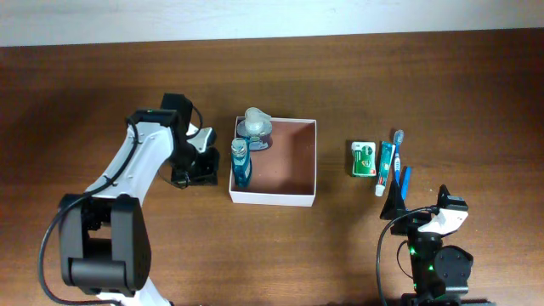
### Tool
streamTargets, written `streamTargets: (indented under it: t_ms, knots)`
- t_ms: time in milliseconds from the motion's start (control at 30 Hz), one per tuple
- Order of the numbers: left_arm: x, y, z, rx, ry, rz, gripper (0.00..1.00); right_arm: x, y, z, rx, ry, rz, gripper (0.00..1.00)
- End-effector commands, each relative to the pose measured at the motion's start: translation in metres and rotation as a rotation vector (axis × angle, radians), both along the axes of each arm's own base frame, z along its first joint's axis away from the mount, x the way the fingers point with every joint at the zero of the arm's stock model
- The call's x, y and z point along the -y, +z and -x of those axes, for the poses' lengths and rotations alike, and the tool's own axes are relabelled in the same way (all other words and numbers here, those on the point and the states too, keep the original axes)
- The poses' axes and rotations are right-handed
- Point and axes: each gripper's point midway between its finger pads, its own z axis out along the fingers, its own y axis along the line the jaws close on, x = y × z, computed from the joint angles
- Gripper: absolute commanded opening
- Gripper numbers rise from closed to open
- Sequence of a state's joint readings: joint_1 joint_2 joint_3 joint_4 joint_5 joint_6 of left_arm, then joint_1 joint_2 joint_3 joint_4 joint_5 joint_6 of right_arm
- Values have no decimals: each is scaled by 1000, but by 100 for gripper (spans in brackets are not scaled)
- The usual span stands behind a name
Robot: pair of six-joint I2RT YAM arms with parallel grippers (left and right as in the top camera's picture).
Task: Pack container
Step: 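Withdraw left gripper to the left of the box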
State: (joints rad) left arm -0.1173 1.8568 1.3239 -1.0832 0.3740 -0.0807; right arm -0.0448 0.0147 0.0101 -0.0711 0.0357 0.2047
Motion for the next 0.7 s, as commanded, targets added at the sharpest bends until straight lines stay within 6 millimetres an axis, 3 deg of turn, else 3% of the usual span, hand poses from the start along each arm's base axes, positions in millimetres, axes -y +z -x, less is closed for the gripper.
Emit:
streamTargets:
  t_ms: [0,133,667]
  knots:
    - [15,4,3,13,-43,109,0,-1,-2,0,-4,4,6,98]
    - [31,13,4,25,-81,220,0,-1,-2,0,-4,4,6,98]
    - [41,21,5,20,-77,293,0,-1,-2,0,-4,4,6,98]
